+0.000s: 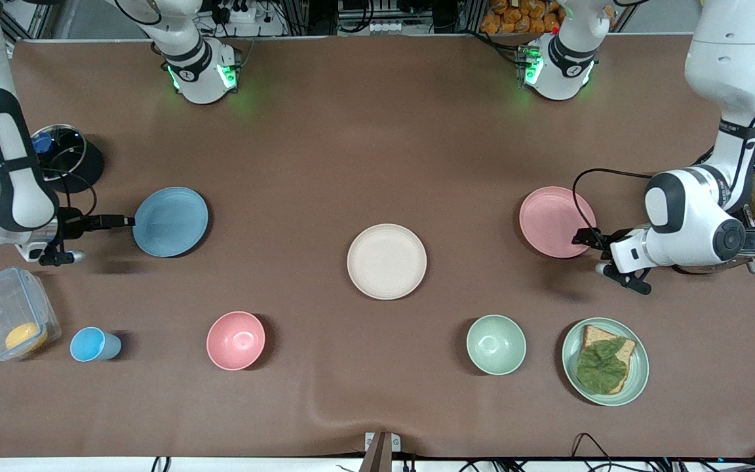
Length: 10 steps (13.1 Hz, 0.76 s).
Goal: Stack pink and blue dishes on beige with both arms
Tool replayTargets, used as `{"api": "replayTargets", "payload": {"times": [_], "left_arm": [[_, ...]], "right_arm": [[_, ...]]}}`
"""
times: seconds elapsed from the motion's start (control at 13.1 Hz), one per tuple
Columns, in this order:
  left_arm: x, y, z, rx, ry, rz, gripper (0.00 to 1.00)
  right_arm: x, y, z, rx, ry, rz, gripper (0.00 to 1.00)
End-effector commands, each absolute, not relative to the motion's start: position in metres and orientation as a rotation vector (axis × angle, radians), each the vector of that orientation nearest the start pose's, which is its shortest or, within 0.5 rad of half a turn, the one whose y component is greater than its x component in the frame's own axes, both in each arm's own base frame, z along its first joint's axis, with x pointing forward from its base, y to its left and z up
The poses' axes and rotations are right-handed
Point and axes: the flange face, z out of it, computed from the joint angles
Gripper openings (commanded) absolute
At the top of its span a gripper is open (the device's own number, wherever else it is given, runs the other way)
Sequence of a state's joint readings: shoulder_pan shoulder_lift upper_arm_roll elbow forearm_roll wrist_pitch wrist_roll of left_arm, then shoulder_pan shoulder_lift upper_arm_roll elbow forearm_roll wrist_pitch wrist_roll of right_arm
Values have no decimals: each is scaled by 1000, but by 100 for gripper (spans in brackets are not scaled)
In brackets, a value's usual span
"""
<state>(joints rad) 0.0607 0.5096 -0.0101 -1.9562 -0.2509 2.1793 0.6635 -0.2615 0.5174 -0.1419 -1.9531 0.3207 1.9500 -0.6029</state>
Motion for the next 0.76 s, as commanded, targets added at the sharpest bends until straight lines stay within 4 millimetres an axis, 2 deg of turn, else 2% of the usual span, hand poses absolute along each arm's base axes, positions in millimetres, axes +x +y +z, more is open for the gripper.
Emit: {"api": "replayTargets", "payload": {"times": [0.0,0.08,0.15,0.23,0.38,0.46,0.53,0.69], "left_arm": [[577,16,187,-3311,854,290,43],[575,15,185,-3303,897,289,22],[575,14,182,-3299,922,296,6],[573,15,177,-3300,927,307,0],[574,14,178,-3284,993,296,0],[577,14,182,-3266,1050,271,0],[579,11,186,-3257,1076,259,0],[589,9,200,-3247,1098,222,0]], "right_arm": [[520,-185,172,-2651,-11,485,100],[518,-186,165,-2646,-4,495,100],[518,-187,163,-2645,-3,498,100],[517,-185,162,-2639,-5,506,98],[517,-183,160,-2632,-9,517,65],[516,-182,158,-2629,-11,520,58],[514,-181,153,-2617,-24,531,55],[514,-173,153,-2581,-31,544,34]]}}
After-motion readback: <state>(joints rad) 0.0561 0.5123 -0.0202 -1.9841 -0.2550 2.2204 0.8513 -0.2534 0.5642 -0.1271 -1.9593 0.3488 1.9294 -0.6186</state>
